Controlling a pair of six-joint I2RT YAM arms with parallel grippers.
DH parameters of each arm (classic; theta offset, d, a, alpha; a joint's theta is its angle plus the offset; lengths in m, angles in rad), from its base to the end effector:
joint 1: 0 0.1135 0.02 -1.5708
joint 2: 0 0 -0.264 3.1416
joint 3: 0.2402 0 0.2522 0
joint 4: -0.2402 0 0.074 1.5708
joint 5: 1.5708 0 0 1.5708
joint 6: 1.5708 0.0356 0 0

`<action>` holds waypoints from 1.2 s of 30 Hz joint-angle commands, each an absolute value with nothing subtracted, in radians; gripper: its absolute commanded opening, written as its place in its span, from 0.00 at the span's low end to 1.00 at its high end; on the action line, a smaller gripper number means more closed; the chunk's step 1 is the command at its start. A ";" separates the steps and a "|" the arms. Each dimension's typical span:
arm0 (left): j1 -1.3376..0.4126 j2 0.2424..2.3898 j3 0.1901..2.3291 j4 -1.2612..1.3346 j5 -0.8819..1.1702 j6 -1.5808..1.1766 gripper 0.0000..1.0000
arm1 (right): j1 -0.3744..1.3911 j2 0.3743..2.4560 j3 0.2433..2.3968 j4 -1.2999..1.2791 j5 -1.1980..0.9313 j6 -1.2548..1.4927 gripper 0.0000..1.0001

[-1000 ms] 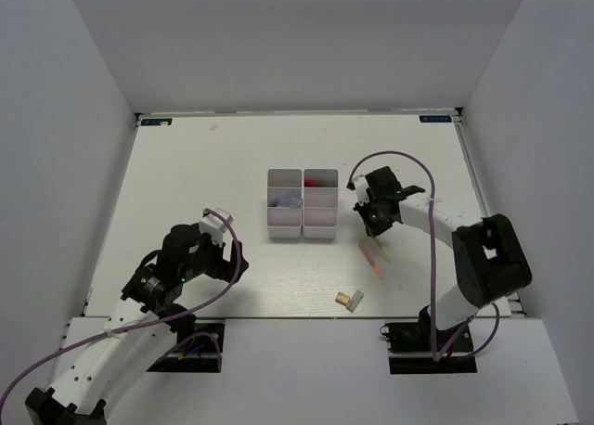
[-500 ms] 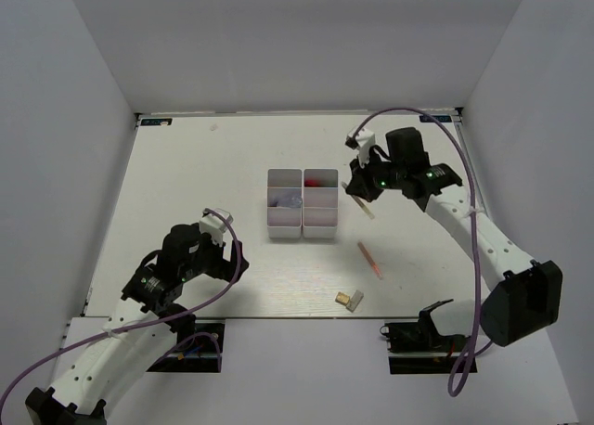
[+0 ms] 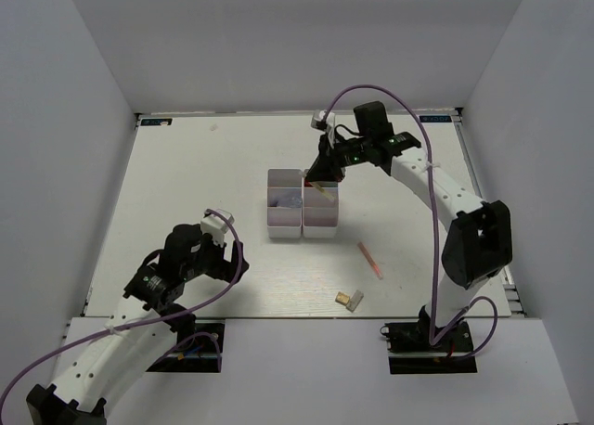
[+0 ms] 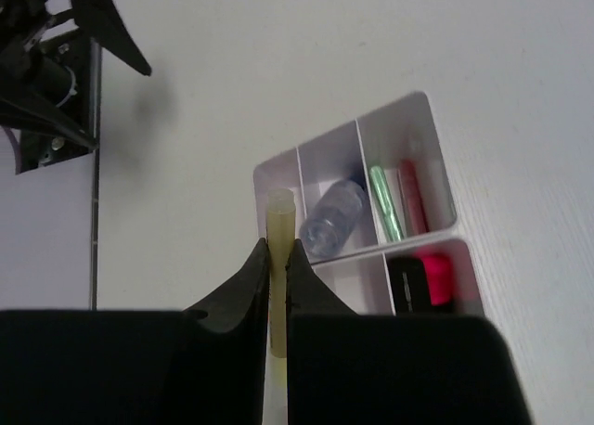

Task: Sort the stationery into containers
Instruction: Place the pen in the storage box.

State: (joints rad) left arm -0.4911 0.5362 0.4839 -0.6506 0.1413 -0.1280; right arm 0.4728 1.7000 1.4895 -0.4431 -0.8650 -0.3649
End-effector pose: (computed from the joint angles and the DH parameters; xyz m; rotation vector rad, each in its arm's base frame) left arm 0.1071 -0.0630 0.2249 0.4918 2.2595 -0.4820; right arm 0.3288 0.1986 0.3238 -1.2777 1.7056 1.0131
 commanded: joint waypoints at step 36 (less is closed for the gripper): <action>-0.483 0.538 0.480 -0.640 0.141 -0.114 1.00 | 0.414 1.844 1.376 -0.443 -1.098 -1.029 0.14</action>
State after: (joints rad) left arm -0.4866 0.5415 0.4835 -0.6506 0.1383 -0.1204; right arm 0.4248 1.8469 1.4002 -0.4683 -1.0939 -1.0061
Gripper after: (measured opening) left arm 0.995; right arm 0.071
